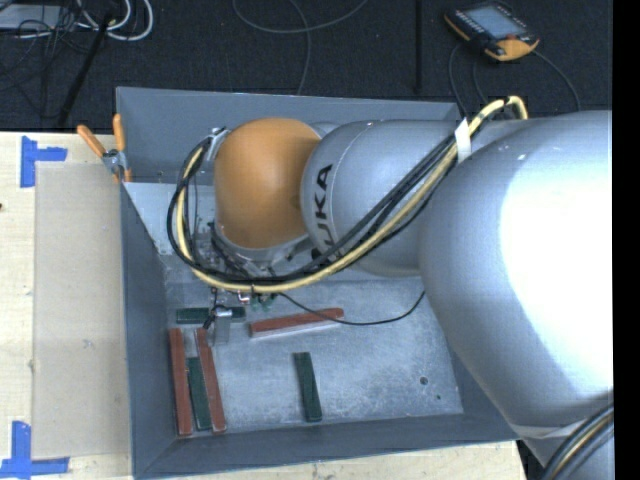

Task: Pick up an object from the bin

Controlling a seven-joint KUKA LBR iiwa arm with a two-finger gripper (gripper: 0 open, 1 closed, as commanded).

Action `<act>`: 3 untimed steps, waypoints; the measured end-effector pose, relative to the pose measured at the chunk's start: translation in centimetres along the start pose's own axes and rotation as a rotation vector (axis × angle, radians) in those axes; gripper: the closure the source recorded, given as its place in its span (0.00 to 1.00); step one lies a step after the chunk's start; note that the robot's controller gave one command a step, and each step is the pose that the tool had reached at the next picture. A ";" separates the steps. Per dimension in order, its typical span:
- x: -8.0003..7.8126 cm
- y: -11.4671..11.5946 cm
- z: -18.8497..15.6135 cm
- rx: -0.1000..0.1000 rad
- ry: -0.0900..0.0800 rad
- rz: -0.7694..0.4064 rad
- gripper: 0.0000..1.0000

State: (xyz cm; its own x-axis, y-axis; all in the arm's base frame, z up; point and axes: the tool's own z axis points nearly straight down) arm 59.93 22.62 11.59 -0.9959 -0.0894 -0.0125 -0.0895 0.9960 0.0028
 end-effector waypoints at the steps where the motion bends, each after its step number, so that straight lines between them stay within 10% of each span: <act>1: -0.6 0.4 3.5 0.004 0.015 0.014 0.00; 2: -1.5 -0.5 4.5 -0.002 0.008 -0.449 1.00; 3: -1.5 -0.5 4.5 -0.002 0.007 -0.447 1.00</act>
Offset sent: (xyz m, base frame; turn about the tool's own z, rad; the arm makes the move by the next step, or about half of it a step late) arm 0.0145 -0.0037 -0.0459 -0.4535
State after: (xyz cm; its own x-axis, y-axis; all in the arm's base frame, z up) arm 61.53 22.28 7.11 -0.8592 -0.5116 -0.0060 -0.5116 0.8592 0.0009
